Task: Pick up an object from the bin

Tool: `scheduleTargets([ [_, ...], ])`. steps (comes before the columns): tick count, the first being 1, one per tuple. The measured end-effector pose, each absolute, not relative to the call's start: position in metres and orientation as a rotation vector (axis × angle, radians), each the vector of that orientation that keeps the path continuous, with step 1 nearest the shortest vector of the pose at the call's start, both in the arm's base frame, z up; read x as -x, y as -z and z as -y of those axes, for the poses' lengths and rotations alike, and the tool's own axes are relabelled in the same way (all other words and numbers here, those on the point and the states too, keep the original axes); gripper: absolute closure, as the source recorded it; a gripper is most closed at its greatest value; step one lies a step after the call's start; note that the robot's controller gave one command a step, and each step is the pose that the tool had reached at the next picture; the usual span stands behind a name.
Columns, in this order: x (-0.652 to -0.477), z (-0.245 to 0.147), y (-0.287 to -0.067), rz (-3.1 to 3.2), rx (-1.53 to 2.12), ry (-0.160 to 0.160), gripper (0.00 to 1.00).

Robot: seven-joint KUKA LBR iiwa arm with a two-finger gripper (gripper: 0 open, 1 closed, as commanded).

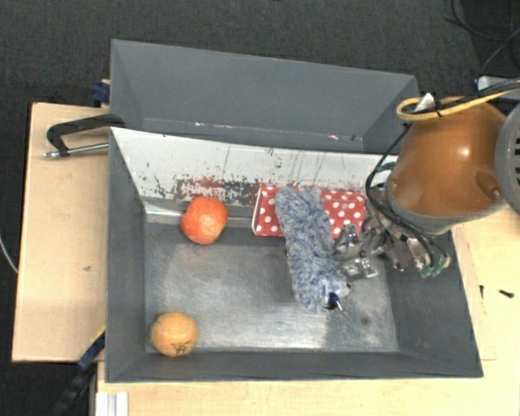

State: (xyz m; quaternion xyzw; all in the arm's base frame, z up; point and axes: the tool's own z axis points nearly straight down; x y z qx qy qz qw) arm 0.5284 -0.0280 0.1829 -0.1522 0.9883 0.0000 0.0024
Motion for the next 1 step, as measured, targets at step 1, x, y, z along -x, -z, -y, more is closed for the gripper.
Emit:
scheduleTargets([
  [1,-0.5284,0.0279,-0.1829,-3.100,0.477,0.000,1.00],
])
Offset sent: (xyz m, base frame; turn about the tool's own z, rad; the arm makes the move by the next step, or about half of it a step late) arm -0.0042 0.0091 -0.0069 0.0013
